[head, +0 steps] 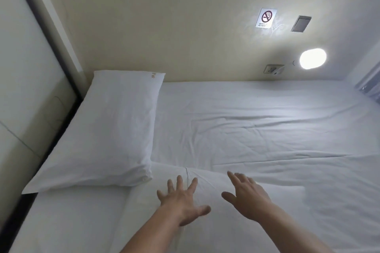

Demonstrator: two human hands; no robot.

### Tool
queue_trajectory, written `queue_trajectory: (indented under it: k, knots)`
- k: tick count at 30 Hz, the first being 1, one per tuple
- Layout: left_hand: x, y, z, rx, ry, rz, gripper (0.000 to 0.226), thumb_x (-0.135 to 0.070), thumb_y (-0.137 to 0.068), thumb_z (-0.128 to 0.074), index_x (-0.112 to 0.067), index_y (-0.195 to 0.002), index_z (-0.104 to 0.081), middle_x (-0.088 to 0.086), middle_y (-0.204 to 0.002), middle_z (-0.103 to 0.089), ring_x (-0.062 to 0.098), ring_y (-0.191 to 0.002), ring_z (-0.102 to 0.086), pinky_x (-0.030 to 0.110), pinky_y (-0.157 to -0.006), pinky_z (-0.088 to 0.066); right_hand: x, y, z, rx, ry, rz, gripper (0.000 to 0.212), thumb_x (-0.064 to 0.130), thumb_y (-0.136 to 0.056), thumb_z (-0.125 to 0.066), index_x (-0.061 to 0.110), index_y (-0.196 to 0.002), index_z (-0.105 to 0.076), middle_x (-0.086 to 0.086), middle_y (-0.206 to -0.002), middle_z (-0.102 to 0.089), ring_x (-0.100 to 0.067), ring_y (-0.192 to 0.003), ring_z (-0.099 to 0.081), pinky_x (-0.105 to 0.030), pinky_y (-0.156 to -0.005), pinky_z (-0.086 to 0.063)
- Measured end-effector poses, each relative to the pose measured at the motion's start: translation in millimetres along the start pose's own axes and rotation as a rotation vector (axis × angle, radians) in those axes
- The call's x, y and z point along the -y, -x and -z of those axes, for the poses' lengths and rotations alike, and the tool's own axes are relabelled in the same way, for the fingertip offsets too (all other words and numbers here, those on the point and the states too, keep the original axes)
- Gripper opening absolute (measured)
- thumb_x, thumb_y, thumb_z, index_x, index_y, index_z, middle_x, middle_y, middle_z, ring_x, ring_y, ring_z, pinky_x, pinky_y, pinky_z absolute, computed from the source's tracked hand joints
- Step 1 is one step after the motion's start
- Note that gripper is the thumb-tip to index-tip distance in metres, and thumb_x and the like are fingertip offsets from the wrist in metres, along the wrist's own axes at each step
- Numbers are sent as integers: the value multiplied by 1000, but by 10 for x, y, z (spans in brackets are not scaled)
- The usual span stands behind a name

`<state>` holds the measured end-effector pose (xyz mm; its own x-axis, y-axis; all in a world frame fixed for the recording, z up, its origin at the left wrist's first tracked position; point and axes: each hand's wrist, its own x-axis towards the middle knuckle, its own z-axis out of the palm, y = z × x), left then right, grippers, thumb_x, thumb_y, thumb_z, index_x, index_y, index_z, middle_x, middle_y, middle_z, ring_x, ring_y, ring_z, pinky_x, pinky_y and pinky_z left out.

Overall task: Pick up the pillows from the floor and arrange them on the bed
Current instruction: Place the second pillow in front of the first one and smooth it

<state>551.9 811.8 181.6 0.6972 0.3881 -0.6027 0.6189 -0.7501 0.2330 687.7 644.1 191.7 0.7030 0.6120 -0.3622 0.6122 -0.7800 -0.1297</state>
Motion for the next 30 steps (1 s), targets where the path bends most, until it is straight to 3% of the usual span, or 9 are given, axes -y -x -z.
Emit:
queue_trajectory:
  k: [3, 6, 9, 15, 19, 21, 24, 27, 30]
  knots:
    - [-48, -188, -700, -57, 34, 74, 114, -92, -45, -39, -52, -142, 4, 1, -161, 14, 30, -145, 15, 68, -106, 1, -445, -70, -683, 8, 15, -39, 89, 82, -75, -23, 36, -150, -9, 7, -160, -17, -19, -145, -16, -51, -113, -17]
    - [-82, -224, -1205, -121, -47, 80, 109, -94, -49, -26, -50, -143, 4, 1, -162, 7, 27, -146, 8, 65, -107, -1, -636, 16, -1308, -71, 109, -13, 88, 83, -70, -12, 35, -141, -33, 7, -146, -44, -18, -133, -38, -46, -105, -26]
    - [-111, 16, -1383, -121, -74, 80, 103, -91, -58, -25, -44, -147, -2, 4, -161, -3, 26, -146, -3, 60, -110, -10, -610, 235, -1480, -176, 119, 36, 61, 72, -81, -22, 28, -110, -54, 1, -118, -63, -21, -115, -55, -41, -90, -38]
    - [-217, 929, -1446, -39, -59, 24, 94, -74, -62, -44, -32, -144, -24, 4, -155, -24, 25, -141, -23, 53, -108, -25, -450, 1109, -1118, -272, 33, 217, 39, 61, -82, -43, 23, -85, -47, -8, -87, -72, -32, -85, -67, -36, -64, -48]
    - [-155, 1434, -989, -728, -199, -196, 36, -30, -70, -56, -21, -105, -61, 8, -113, -58, 34, -108, -54, 42, -91, -38, -378, 1886, -1024, -461, -22, 440, 50, 66, -62, -63, 20, -65, -46, -1, -47, -60, -20, -45, -60, -25, -35, -39]
    - [-172, 1553, -642, -907, -337, -402, 65, -24, -61, -64, -23, -124, -49, 9, -129, -44, 37, -126, -40, 50, -106, -25, -381, 2199, -1088, -490, -63, 539, 51, 66, -65, -68, 20, -62, -48, 0, -45, -57, -21, -43, -58, -26, -35, -38]
    - [-330, 1611, -285, -500, -554, -444, 111, -40, -56, -75, -34, -145, -9, 1, -156, -9, 29, -145, -3, 58, -113, 10, -396, 2535, -1218, -555, 5, 571, 52, 65, -66, -69, 18, -59, -49, 0, -46, -57, -23, -42, -57, -27, -35, -38]
    - [-428, 1682, -388, -201, -575, -302, 82, -50, -48, -84, -33, -118, -46, 0, -127, -59, 21, -115, -56, 44, -105, -35, -365, 2707, -1291, -595, 105, 522, 52, 65, -62, -72, 18, -59, -50, 1, -47, -59, -21, -43, -59, -26, -35, -37]
    - [-312, 1763, -601, -333, -520, -380, 39, -44, -64, -73, -29, -95, -54, 0, -107, -68, 24, -98, -65, 29, -73, -45, -274, 2707, -1211, -624, 150, 515, 46, 60, -58, -79, 20, -66, -58, 3, -53, -65, -21, -44, -63, -23, -34, -39]
